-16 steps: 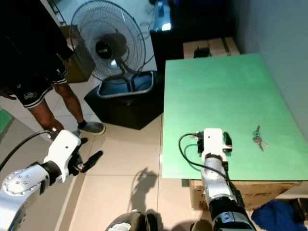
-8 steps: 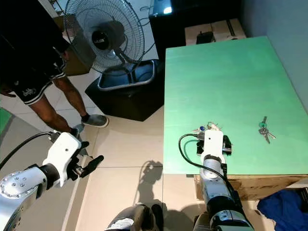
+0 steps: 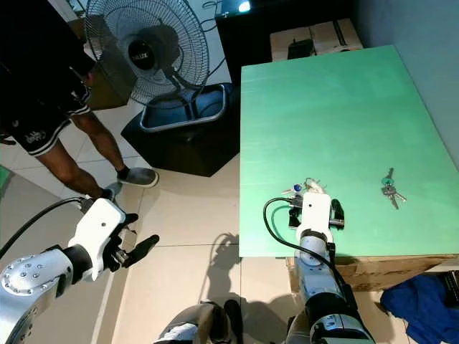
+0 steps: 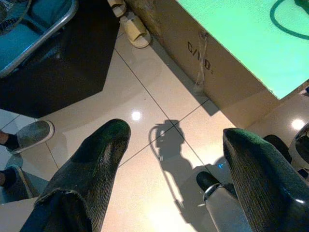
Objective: Hang keys on a hook
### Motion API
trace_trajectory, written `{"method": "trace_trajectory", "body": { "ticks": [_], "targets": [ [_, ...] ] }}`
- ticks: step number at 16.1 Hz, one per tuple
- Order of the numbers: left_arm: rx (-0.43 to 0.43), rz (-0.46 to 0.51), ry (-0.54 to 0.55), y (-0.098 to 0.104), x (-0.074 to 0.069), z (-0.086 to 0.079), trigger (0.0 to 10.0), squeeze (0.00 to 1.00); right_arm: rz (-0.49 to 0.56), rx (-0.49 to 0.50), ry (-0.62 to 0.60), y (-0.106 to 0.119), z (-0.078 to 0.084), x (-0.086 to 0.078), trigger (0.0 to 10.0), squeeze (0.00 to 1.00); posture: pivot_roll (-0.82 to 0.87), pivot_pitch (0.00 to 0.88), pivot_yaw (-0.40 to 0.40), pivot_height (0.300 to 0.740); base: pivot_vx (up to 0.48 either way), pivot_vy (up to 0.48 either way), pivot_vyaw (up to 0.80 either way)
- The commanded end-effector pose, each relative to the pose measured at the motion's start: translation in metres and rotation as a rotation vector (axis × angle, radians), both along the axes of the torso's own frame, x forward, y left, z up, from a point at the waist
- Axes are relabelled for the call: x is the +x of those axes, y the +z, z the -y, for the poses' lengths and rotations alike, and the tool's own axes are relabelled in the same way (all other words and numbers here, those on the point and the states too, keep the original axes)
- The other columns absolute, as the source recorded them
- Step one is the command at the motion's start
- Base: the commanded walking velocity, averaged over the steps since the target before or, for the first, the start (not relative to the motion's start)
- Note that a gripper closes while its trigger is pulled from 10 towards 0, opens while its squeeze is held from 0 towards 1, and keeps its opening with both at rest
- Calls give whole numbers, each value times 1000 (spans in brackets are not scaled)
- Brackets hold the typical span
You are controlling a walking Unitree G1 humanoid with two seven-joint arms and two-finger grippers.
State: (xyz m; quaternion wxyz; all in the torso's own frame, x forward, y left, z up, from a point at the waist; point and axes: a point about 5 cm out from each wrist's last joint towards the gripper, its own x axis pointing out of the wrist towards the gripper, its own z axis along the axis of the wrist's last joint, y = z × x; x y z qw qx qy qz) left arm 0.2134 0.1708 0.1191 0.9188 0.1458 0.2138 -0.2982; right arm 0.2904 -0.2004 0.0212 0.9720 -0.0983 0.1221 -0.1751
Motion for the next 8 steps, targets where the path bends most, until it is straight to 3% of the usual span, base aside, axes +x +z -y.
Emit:
{"method": "trace_trajectory", "body": {
  "ticks": [1,8],
  "targets": [
    [25,-9,-2,1,-3,-3,10000,0,-157,26,-45,-29,2,-23,0,0,116,224,294,714,0,0,0],
    [26,-6,9,3,-1,-4,10000,0,-142,11,-31,-32,5,-34,0,0,111,228,291,714,0,0,0]
  ]
}}
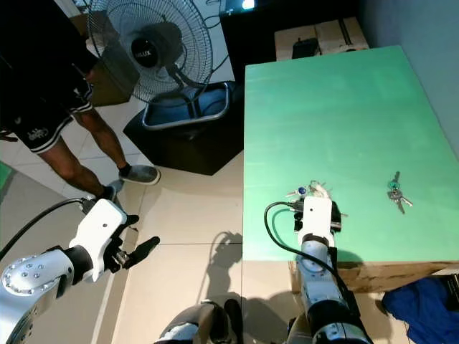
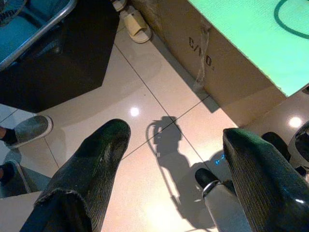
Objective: Hang keys on a hook
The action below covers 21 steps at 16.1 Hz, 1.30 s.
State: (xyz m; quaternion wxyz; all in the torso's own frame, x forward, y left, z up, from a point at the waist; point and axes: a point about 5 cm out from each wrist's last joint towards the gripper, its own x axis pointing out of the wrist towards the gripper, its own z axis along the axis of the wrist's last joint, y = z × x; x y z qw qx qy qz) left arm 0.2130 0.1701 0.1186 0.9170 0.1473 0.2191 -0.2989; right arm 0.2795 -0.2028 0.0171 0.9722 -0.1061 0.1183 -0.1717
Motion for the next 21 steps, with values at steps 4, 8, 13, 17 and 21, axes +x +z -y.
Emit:
{"method": "trace_trajectory", "body": {
  "ticks": [4,8,13,17,21],
  "targets": [
    [17,5,7,3,1,-3,10000,0,-135,28,-38,-29,-3,-27,0,0,104,228,295,714,0,0,0],
    [17,7,6,3,3,-2,10000,0,-127,27,-44,-28,-4,-30,0,0,93,232,297,714,0,0,0],
    [14,6,7,1,4,-1,10000,0,-125,21,-43,-26,-2,-31,0,0,86,235,294,714,0,0,0],
    [15,7,6,1,6,0,10000,0,-115,16,-39,-24,-3,-31,0,0,79,235,293,714,0,0,0],
    [13,8,8,0,8,2,10000,0,-110,13,-41,-23,-3,-31,0,0,76,238,292,714,0,0,0]
  ]
}}
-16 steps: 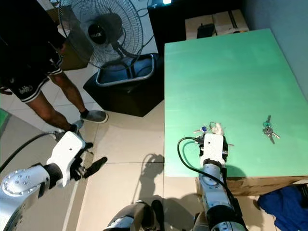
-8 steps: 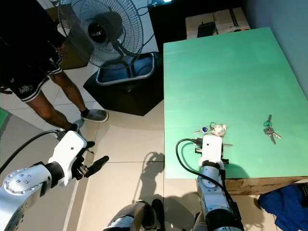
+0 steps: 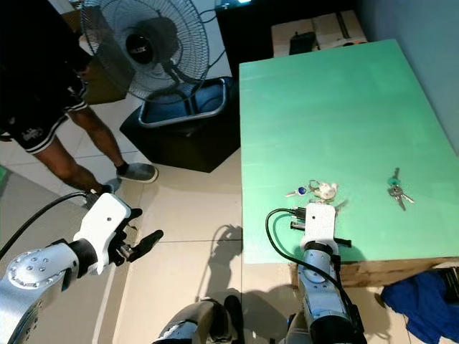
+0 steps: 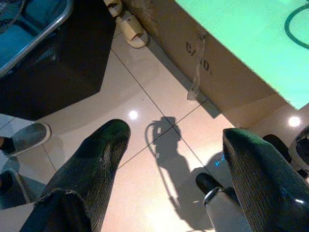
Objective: Hang keys on a hook
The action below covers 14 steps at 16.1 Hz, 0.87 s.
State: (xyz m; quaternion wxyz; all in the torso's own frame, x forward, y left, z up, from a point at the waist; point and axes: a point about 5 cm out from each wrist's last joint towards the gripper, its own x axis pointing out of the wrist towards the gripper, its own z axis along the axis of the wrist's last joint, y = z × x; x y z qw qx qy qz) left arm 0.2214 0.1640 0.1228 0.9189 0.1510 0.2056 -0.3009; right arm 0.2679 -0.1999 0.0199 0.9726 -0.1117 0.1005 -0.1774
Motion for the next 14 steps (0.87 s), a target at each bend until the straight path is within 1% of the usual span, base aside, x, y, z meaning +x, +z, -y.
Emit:
{"method": "trace_trajectory", "body": {
  "ticks": [1,5,7,9,10,11,12,14],
  "targets": [
    [16,-17,16,-5,1,-4,10000,0,-141,31,-38,-25,0,-18,0,0,75,237,290,714,0,0,0],
    [3,-5,27,-6,6,-1,10000,0,-108,16,-26,-17,-3,-13,0,0,56,223,281,714,0,0,0],
    [-13,2,29,-7,9,4,10000,0,-67,-7,-3,-7,-5,-8,0,0,41,226,270,714,0,0,0],
    [-19,4,29,-9,10,8,10000,0,-53,-15,3,-3,-5,-6,0,0,40,220,266,714,0,0,0],
    [-31,9,31,-10,12,12,10000,0,-28,-31,12,6,-3,1,0,0,30,197,254,714,0,0,0],
    [-33,10,30,-12,13,15,10000,0,-22,-46,19,10,-2,4,0,0,21,186,251,714,0,0,0],
    [-31,15,14,-15,16,16,10000,0,-19,-59,20,14,0,9,0,0,3,158,238,714,0,0,0],
    [-34,24,15,-17,20,19,10000,0,-13,-58,18,18,3,13,0,0,-6,131,228,714,0,0,0]
  ]
}}
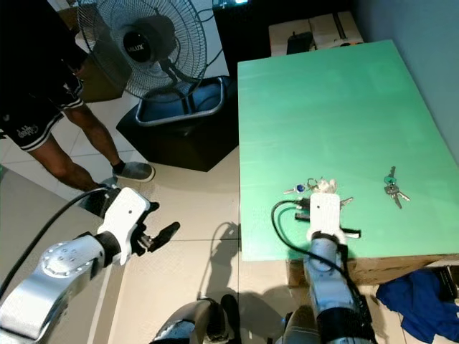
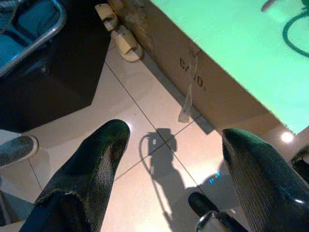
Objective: Hang keys on a hook
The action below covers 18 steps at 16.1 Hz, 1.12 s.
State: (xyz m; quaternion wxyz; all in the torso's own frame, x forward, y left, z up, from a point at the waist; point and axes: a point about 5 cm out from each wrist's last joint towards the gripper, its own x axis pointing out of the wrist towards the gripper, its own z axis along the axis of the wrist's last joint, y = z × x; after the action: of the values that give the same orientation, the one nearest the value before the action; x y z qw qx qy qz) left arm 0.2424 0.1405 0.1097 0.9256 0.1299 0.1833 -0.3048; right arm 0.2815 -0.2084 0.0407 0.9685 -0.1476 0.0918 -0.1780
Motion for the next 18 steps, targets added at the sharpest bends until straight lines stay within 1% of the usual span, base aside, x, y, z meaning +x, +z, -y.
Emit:
{"method": "trace_trajectory", "body": {
  "ticks": [1,5,7,8,10,11,12,13,14,15,16,18],
  "targets": [
    [6,12,21,-4,4,0,10000,0,-5,18,12,2,-3,2,0,0,-16,102,220,714,0,0,0],
    [-21,64,26,-7,24,14,10000,0,35,5,26,19,2,17,0,0,-67,0,193,714,0,0,0],
    [-45,82,32,-8,32,24,10000,0,55,-2,27,26,5,20,0,0,-82,0,184,714,0,0,0],
    [-48,83,34,-8,33,25,10000,0,58,-1,26,27,6,20,0,0,-82,0,184,714,0,0,0],
    [-64,96,66,-12,42,30,10000,0,40,20,-1,30,10,23,0,0,-90,0,175,714,0,0,0],
    [-59,116,74,-12,46,32,10000,0,53,2,17,36,8,24,10000,0,-89,0,164,714,0,0,0],
    [-46,137,113,-13,55,28,10000,0,113,-27,121,55,-6,26,10000,0,-98,0,159,714,0,0,0],
    [-65,133,163,-15,64,26,10000,0,139,-1,174,66,-16,23,10000,0,-110,0,139,714,0,0,0],
    [-83,146,218,-16,72,24,10000,0,135,29,237,71,-20,18,10000,0,-109,0,92,714,0,0,0],
    [-88,147,236,-17,74,22,10000,0,123,32,249,70,-21,16,10000,0,-109,0,92,714,0,0,0],
    [-97,151,288,-18,78,16,10000,0,78,25,268,61,-19,12,10000,0,-114,0,48,714,0,0,0],
    [-105,158,339,-21,82,10,10000,0,11,27,278,52,-16,9,10000,0,-104,0,37,714,0,0,0]
  ]
}}
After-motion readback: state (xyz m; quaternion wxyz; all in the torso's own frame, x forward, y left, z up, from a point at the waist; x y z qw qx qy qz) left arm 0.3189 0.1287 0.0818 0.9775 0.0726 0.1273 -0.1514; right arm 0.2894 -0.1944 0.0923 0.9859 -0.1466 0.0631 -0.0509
